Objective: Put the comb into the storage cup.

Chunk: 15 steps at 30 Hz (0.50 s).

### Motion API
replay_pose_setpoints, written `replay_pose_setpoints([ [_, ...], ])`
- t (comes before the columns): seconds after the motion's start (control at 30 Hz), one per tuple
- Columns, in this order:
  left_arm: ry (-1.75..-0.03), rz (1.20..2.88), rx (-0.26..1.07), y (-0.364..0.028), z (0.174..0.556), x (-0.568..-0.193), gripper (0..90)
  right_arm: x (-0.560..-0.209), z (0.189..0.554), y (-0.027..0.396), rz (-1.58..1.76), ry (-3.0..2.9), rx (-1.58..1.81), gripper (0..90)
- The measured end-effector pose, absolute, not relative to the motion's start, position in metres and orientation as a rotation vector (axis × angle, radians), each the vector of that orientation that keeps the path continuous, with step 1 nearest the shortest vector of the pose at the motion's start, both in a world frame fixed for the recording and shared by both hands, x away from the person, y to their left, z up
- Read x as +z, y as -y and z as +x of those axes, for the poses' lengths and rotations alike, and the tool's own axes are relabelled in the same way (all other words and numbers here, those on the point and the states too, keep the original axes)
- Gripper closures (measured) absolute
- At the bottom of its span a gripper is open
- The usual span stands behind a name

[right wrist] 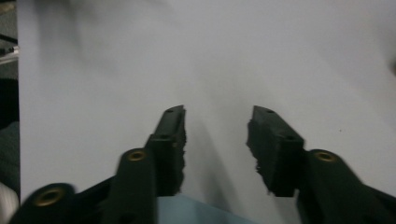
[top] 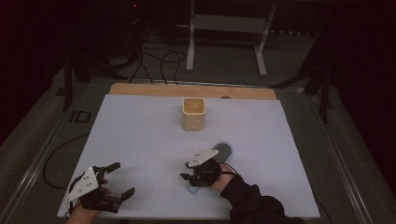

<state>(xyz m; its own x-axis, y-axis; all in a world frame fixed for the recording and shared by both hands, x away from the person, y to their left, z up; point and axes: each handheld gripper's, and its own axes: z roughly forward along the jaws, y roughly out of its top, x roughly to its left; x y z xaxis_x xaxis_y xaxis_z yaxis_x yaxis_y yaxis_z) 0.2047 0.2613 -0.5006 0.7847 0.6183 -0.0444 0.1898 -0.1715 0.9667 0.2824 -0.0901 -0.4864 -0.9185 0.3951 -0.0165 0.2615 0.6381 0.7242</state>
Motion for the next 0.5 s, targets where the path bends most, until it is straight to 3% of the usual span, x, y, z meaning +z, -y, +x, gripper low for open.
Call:
replay_pose_setpoints([
  [0.27, -0.641, 1.732, 0.423, -0.2618, 0.205, -0.5008, 0.0, -0.4911, 0.2816, 0.0866, 0.538, -2.736, 1.039, 89.9],
  [0.5, -0.639, 1.733, 0.421, -0.2613, 0.2051, -0.501, 0.0, -0.4946, 0.2784, 0.0856, 0.475, -2.805, 0.982, 90.0],
])
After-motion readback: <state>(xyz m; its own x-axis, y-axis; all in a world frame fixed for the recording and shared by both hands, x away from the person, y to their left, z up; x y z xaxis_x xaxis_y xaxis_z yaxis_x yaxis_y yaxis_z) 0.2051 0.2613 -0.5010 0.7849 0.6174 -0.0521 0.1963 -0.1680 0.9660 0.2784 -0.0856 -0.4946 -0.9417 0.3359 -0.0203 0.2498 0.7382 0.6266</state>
